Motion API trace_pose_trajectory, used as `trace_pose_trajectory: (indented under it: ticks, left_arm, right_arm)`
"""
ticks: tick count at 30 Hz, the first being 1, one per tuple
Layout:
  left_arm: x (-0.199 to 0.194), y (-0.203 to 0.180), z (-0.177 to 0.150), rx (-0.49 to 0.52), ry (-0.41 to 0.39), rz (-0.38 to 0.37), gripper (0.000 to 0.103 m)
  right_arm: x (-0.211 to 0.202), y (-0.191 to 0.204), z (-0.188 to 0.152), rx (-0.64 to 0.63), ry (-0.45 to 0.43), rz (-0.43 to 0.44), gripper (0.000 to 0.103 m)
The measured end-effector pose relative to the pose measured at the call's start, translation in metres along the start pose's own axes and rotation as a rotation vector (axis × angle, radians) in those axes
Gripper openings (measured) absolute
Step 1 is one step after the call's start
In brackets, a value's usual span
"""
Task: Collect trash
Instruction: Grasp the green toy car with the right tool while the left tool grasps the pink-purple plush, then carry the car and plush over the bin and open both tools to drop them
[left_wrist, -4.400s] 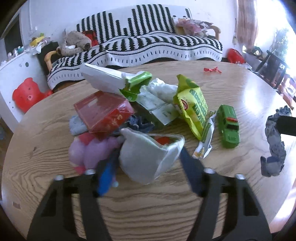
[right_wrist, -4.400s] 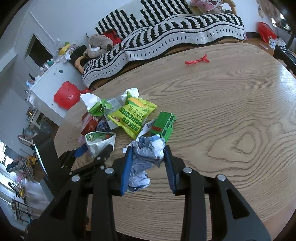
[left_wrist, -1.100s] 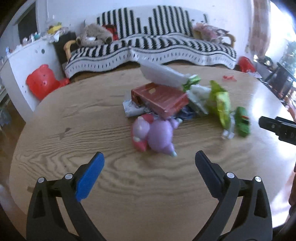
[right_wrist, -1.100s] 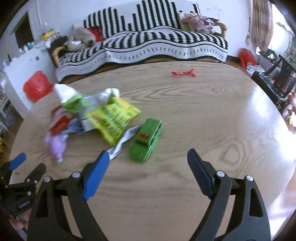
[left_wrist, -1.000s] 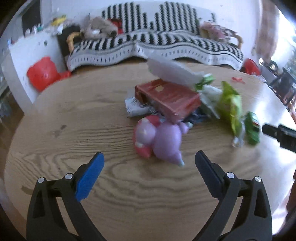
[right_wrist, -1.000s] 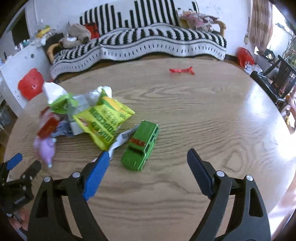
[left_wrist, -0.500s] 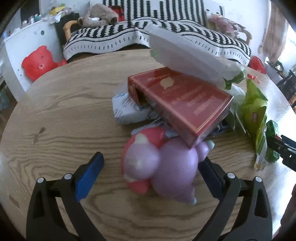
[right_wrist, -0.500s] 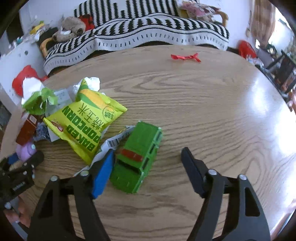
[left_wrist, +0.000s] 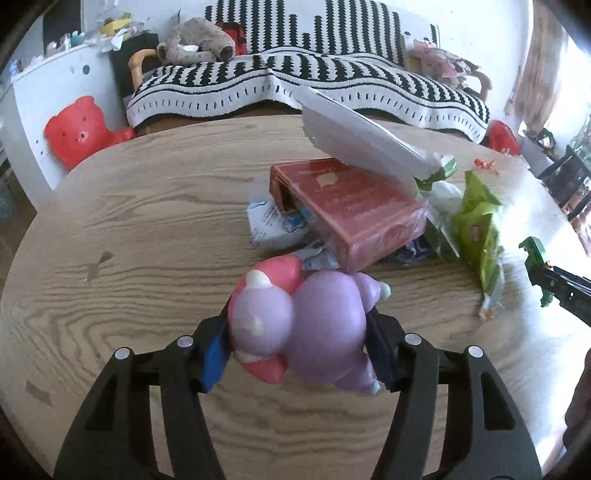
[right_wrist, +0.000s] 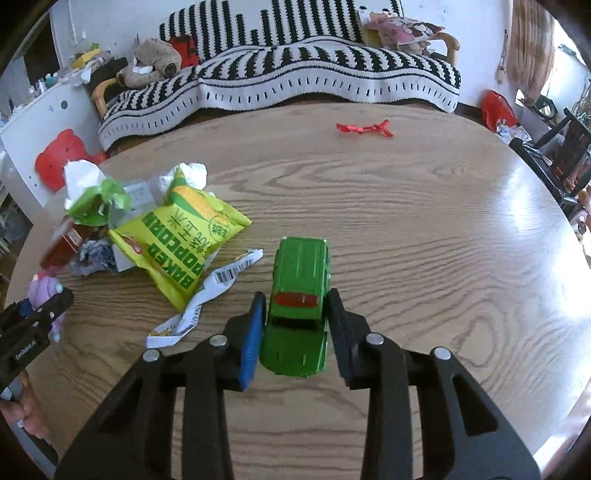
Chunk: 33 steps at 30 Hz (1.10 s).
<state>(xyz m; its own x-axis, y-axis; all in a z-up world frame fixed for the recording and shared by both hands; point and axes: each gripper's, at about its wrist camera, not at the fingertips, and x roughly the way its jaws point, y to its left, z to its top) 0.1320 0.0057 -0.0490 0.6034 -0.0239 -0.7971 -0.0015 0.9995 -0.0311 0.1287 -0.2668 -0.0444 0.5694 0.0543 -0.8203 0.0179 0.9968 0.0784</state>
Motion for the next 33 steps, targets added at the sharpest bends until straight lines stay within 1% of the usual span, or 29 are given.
trace_pose_trajectory:
  ticks: [3, 10, 17, 24, 29, 33]
  left_arm:
    - [-0.016, 0.001, -0.006, 0.026, -0.015, 0.007, 0.061]
    - [-0.053, 0.004, -0.023, 0.047, -0.044, -0.021, 0.061]
    - [-0.094, -0.001, -0.049, 0.061, -0.042, -0.067, 0.061]
    - [-0.134, -0.015, -0.082, 0.118, -0.061, -0.126, 0.061]
    - [-0.153, -0.022, -0.12, 0.141, -0.022, -0.195, 0.061]
    - [-0.163, -0.033, -0.152, 0.189, 0.005, -0.223, 0.061]
  right_arm:
    - [-0.014, 0.0, -0.003, 0.001, -0.016, 0.02, 0.034]
    - [-0.046, 0.009, -0.014, -0.013, -0.038, 0.074, 0.034]
    - [-0.089, 0.025, -0.042, -0.055, -0.051, 0.151, 0.034]
    - [-0.126, 0.047, -0.087, -0.145, -0.043, 0.218, 0.034]
    - [-0.145, 0.057, -0.138, -0.199, -0.003, 0.269, 0.034]
    - [-0.155, 0.061, -0.177, -0.227, 0.029, 0.299, 0.034]
